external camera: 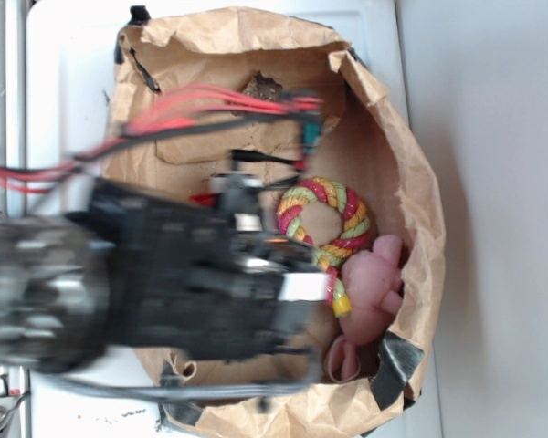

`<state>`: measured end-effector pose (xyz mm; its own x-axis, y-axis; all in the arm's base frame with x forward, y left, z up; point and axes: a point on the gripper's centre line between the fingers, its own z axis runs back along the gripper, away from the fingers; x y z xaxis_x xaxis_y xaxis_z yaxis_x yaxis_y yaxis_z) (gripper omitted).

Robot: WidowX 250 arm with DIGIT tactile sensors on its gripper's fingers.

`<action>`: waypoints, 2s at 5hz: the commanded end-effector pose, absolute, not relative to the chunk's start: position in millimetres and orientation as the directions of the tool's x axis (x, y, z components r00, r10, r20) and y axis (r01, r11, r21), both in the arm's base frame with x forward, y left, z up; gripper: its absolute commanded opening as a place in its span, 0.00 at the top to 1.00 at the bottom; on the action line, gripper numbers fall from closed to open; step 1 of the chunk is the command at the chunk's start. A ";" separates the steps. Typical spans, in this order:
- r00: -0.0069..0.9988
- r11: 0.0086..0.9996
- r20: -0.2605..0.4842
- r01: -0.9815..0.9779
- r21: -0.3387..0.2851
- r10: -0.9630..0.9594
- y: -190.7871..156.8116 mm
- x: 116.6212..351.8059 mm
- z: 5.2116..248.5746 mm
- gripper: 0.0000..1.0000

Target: Grab the red paper.

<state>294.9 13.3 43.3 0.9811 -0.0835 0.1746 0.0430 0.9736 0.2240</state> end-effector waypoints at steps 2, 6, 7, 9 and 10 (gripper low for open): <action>0.971 0.938 0.228 -0.147 0.312 0.077 18.1 321.5 48.7 0.00; 0.956 0.993 0.292 0.004 0.121 -0.039 14.0 249.5 104.4 0.00; 0.951 0.995 0.308 -0.026 0.092 -0.003 31.0 244.2 105.8 0.00; 0.951 0.995 0.308 -0.026 0.092 -0.003 31.0 244.2 105.8 0.00; 0.951 0.995 0.308 -0.026 0.092 -0.003 31.0 244.2 105.8 0.00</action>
